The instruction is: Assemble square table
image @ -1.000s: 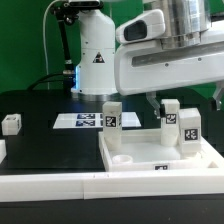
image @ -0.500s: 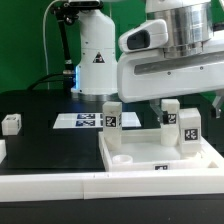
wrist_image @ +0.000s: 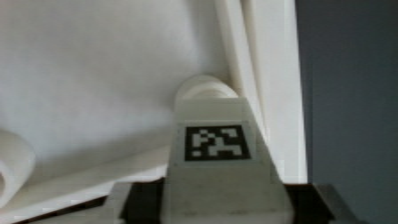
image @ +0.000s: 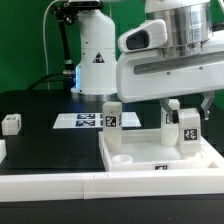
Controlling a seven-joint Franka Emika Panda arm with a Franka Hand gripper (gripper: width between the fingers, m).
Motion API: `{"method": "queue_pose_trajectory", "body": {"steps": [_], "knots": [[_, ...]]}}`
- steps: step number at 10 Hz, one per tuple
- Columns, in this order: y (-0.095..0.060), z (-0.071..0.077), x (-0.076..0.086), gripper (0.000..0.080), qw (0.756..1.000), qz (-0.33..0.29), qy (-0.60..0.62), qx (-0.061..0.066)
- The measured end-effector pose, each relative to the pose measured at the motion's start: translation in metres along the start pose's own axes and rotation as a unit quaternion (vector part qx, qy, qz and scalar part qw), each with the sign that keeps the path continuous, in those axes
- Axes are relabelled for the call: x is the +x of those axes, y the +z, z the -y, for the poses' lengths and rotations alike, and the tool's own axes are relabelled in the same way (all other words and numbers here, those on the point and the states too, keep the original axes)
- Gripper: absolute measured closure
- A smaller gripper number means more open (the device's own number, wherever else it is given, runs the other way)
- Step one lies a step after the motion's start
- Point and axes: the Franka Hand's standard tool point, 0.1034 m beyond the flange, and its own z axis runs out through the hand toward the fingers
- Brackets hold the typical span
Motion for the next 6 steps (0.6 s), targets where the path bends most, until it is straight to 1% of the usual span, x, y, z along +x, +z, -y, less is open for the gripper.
{"method": "queue_pose_trajectory", "body": {"steps": [2, 3, 4, 6], "knots": [[0.0, -0.0002, 0.0001, 0.0509, 1.0, 0.0, 0.011, 0.0], [0.0002, 0.0006, 0.0005, 0.0509, 0.999, -0.007, 0.044, 0.0], [0.0007, 0.0024, -0.0012, 0.0508, 0.993, -0.025, 0.112, 0.0], [0.0009, 0.0031, -0.0035, 0.0508, 0.974, -0.039, 0.222, 0.0]]}}
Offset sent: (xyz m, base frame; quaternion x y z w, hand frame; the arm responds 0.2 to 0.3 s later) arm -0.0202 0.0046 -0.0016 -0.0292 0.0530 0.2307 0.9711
